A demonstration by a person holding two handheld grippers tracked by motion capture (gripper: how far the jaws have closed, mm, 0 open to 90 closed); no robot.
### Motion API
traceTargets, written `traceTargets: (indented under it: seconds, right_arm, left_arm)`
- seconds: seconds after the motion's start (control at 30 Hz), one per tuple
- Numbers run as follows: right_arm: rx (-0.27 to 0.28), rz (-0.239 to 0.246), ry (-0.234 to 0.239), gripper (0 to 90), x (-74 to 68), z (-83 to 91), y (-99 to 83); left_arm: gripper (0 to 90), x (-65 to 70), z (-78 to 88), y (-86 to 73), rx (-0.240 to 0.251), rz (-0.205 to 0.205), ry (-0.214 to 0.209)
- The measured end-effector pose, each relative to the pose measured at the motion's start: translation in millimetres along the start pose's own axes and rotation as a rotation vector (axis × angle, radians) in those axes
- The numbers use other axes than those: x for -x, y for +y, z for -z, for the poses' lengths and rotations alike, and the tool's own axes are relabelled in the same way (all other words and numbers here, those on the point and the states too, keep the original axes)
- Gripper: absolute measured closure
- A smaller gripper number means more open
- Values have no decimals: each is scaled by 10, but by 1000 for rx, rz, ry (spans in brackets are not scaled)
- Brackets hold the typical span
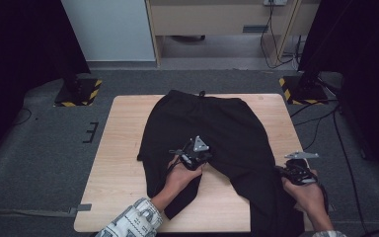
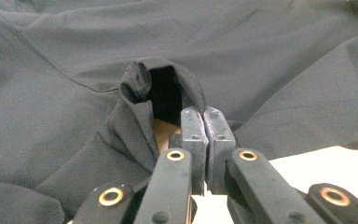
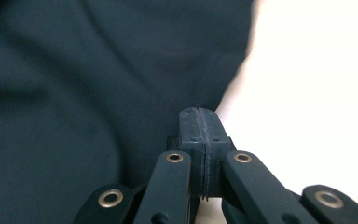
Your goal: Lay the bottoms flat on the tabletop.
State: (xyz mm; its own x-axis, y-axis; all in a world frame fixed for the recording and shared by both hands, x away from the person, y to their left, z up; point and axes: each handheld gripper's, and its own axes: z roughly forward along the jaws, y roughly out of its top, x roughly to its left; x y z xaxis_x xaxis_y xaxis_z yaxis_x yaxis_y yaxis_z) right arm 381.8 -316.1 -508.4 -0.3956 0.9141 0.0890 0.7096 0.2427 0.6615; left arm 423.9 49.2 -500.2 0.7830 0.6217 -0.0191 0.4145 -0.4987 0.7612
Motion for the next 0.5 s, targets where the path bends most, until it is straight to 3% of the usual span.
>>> traceTargets:
  seconds: [0.03,0.17,0.23,0.3,0.4,0.5]
  right_arm:
    - [0,0,0,900,0,0,0]
    - [88,-47,-34,900,232,105,276]
    - [128,-71,-32,900,281,73,344]
    - [125,-85,-39,886,273,-24,366]
    - [119,-90,-51,761,210,-150,334]
    - [148,-77,-58,606,94,-109,267]
  left_arm:
    - [880,0,0,0,0,0,0]
    - [882,-58,15,-4,1,8,22]
    - [882,-87,11,-13,-2,18,21]
    - [882,-85,4,-25,-9,17,18]
    - [879,-67,-6,-35,-11,11,12]
    - [874,-56,1,-31,-7,11,8]
